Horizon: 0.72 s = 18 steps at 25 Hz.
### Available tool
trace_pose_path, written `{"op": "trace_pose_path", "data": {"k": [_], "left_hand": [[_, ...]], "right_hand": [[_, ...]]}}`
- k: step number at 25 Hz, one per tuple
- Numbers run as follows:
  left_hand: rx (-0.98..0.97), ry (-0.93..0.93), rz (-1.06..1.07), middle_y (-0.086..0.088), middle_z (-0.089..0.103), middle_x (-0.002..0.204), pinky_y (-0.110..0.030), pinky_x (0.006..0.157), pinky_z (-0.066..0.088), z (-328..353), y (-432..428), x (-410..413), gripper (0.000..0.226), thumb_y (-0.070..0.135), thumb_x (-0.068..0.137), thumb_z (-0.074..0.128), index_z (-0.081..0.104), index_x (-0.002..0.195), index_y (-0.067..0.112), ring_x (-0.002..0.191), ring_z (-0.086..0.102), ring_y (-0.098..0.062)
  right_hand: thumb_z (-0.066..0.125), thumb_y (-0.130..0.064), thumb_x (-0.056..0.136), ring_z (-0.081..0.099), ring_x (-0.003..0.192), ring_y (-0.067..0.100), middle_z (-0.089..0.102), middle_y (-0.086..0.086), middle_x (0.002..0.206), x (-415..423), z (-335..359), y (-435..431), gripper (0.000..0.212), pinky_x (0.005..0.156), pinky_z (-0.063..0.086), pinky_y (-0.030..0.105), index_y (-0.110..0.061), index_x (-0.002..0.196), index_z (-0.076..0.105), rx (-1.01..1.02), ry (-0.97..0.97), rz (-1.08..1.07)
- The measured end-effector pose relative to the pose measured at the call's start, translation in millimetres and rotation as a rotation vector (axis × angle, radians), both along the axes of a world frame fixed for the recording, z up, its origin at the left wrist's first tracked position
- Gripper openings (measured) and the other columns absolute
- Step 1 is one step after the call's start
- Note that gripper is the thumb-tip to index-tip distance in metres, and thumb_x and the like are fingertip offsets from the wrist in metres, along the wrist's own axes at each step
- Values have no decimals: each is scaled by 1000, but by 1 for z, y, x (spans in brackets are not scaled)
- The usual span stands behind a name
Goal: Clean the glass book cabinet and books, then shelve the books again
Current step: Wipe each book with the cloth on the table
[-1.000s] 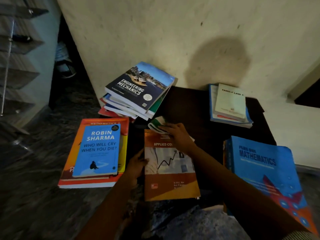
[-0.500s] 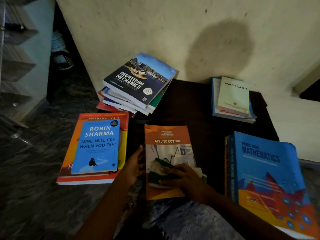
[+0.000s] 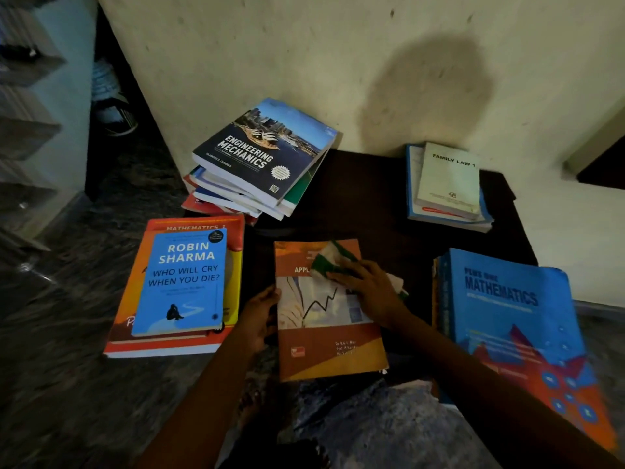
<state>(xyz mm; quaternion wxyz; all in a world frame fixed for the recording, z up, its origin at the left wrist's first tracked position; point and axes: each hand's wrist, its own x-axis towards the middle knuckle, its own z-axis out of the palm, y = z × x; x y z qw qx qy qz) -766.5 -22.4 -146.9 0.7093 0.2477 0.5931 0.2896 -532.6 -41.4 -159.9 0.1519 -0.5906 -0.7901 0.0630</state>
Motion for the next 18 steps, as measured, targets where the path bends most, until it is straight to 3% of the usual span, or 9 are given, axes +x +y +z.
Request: {"op": "trace_pose_path", "data": {"k": [3, 5, 7, 10, 12, 14, 16, 18], "left_hand": [[16, 23, 0, -13, 58, 124, -34, 76, 48, -2, 0, 2, 35, 20, 97, 48, 50, 132, 16, 99, 55, -26], [17, 38, 2, -13, 57, 127, -37, 82, 47, -4, 1, 3, 35, 20, 98, 47, 50, 133, 16, 101, 54, -26], [31, 58, 5, -13, 56, 129, -38, 85, 44, -3, 2, 4, 36, 20, 98, 47, 49, 134, 15, 104, 55, -28], [97, 96, 43, -15, 56, 129, -38, 86, 44, 0, -3, 11, 35, 17, 99, 44, 50, 133, 11, 115, 54, -34], [196, 130, 49, -18, 56, 128, -37, 84, 46, 4, -12, 16, 35, 13, 98, 46, 49, 132, 8, 113, 56, -35], [297, 160, 23, -19, 56, 128, -37, 78, 49, 11, -18, 20, 39, 8, 96, 49, 45, 134, 9, 105, 59, -32], [382, 184, 14, -18, 57, 125, -31, 68, 49, 24, -22, 22, 42, 6, 95, 48, 42, 136, 10, 96, 58, -26], [464, 195, 29, -17, 58, 123, -28, 66, 49, 42, -27, 20, 40, 6, 96, 47, 43, 136, 11, 94, 58, -23]], "right_hand": [[43, -24, 87, 38, 108, 26, 57, 9, 129, -6, -9, -55, 38, 90, 44, 41, -32, 122, 55, -1, 84, -4], [45, -42, 90, 38, 111, 25, 54, 4, 133, -15, -14, -91, 36, 90, 45, 45, -37, 125, 51, -37, 120, -15], [34, -55, 93, 38, 114, 24, 51, 0, 136, -18, -15, -122, 39, 93, 44, 42, -39, 126, 50, -28, 97, 11], [21, -46, 99, 38, 114, 22, 50, -3, 137, -18, 0, -157, 41, 94, 41, 37, -39, 127, 50, -46, 217, 56], [40, -34, 98, 38, 112, 17, 44, -13, 139, -16, 12, -160, 35, 99, 34, 21, -43, 132, 44, -3, 313, 11], [51, -19, 91, 42, 110, 17, 43, -12, 138, -14, 27, -142, 43, 98, 26, 9, -32, 132, 48, 85, 376, -116], [42, -22, 89, 46, 108, 20, 49, 1, 133, -16, 51, -118, 39, 95, 29, 14, -19, 126, 55, 157, 381, -173], [39, -29, 85, 46, 108, 19, 52, 4, 129, -22, 71, -102, 44, 91, 29, 15, -19, 126, 52, 179, 384, -158]]}}
